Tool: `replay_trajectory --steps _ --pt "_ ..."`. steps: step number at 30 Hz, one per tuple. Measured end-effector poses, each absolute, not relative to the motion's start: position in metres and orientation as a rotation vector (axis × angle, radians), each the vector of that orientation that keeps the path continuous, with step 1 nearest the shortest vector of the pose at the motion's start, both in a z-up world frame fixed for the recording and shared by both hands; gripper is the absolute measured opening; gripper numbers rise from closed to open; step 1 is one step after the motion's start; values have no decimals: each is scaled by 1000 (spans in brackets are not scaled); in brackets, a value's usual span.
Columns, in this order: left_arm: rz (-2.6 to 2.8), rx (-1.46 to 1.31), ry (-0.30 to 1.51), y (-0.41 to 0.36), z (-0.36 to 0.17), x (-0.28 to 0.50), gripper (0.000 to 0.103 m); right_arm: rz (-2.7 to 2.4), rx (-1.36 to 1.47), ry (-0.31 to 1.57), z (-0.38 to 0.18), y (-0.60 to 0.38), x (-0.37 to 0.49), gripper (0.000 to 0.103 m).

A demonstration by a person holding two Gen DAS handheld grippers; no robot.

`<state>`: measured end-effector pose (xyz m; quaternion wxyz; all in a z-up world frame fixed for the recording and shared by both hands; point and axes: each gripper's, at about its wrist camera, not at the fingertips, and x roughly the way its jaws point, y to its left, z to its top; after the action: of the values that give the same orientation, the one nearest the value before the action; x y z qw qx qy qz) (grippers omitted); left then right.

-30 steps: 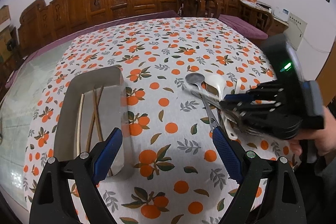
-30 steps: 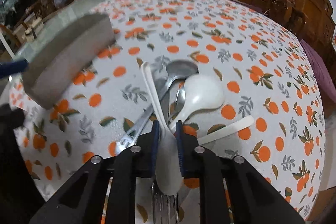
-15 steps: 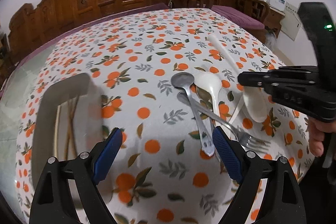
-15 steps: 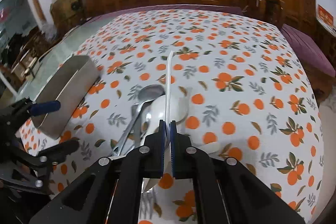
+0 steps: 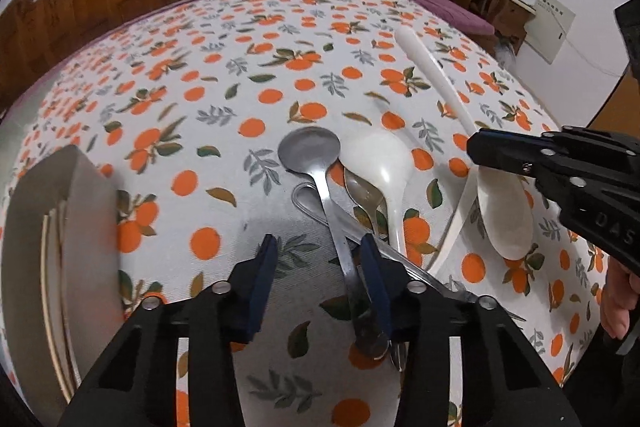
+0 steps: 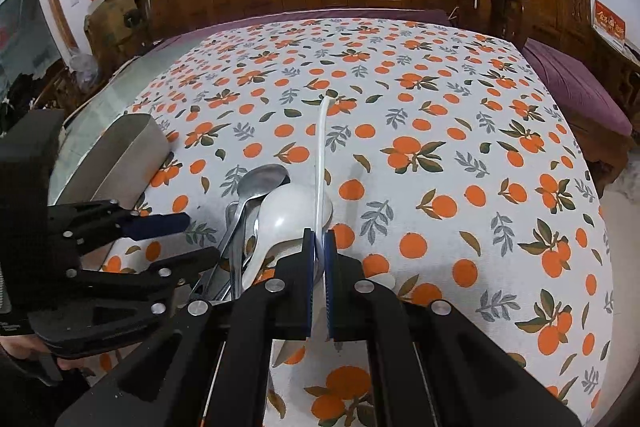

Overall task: Organize utensils
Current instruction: 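Grasp a metal spoon with the left tool while the right tool lifts the white spoon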

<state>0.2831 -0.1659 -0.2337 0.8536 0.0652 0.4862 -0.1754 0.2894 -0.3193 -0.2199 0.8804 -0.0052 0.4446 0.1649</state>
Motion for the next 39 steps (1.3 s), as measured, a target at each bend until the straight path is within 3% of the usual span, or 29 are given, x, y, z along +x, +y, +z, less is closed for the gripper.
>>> replay_trajectory --steps 11,14,39 --pt "-332 186 1021 -177 -238 296 22 362 -26 925 -221 -310 289 6" --pt "-336 185 1018 -177 -238 298 8 362 -25 925 -221 -310 289 6" --pt "-356 152 838 -106 -158 252 5 444 -72 876 -203 -262 274 6"
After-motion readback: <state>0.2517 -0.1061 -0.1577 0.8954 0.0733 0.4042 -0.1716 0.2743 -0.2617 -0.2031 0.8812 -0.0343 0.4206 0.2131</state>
